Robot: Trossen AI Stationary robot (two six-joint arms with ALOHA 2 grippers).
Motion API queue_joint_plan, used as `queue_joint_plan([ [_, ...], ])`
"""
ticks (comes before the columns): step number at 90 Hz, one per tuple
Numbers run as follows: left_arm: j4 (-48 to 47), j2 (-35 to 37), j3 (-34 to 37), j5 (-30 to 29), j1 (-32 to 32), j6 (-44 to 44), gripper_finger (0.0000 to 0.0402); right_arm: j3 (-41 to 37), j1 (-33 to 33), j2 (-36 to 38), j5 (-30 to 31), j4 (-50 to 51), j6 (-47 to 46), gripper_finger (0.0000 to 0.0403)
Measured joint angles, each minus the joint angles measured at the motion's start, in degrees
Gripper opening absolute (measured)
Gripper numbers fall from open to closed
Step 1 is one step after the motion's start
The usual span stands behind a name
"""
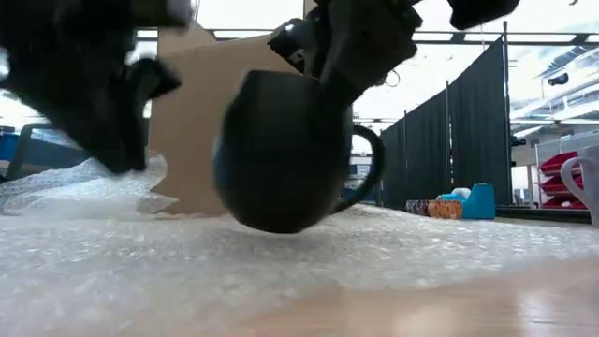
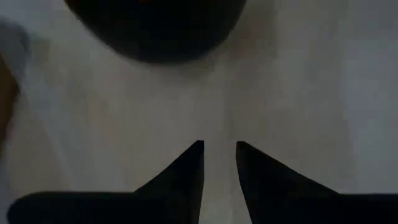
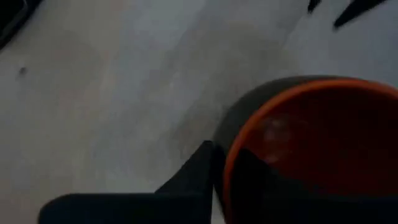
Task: Wrap mug
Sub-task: Wrap the orange mug with bubble wrap
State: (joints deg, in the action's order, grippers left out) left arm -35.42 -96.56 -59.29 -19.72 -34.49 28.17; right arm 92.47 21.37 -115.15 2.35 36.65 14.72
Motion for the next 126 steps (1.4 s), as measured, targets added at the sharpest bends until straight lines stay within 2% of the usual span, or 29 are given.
queue_joint_plan([
  [23, 10.9, -2.7, 7.6, 0.6, 0.6, -0.1, 0.0078, 3.6, 1.2, 0.2, 0.0, 4.2, 0.5, 0.0002],
  [39, 16.4, -3.2, 7.8, 0.7, 1.0, -11.5, 0.0078, 4.4, 1.4, 0.3, -1.0, 6.3, 4.8, 0.0001],
  [62, 13.8, -3.3, 5.9, 0.0, 3.3, -23.4, 0.0078, 4.0, 1.3, 0.3, -2.6, 12.2, 3.7, 0.0001],
  [70, 10.2, -3.3, 5.3, -1.0, 4.4, -22.9, 0.0078, 3.7, 1.3, 0.0, -2.6, 12.2, 1.1, 0.0000],
  [92, -1.1, -3.4, 2.8, -2.1, 5.2, -14.0, 0.0078, 1.4, 2.0, 0.0, -5.8, 10.3, -7.9, 0.0000],
  [110, -1.9, -3.4, 1.7, -2.0, 4.0, -11.7, 0.0078, 3.1, 3.7, -0.3, -10.5, 6.6, -9.2, 0.0000],
  [118, -1.7, -3.4, 1.7, -2.0, 3.6, -11.1, 0.0078, 4.2, 4.3, -0.3, -9.9, 6.4, -8.8, 0.0000],
  [126, -1.4, -3.4, 1.7, -2.0, 3.4, -10.7, 0.0078, 4.9, 4.1, -0.3, -6.2, 7.0, -8.0, 0.0000],
])
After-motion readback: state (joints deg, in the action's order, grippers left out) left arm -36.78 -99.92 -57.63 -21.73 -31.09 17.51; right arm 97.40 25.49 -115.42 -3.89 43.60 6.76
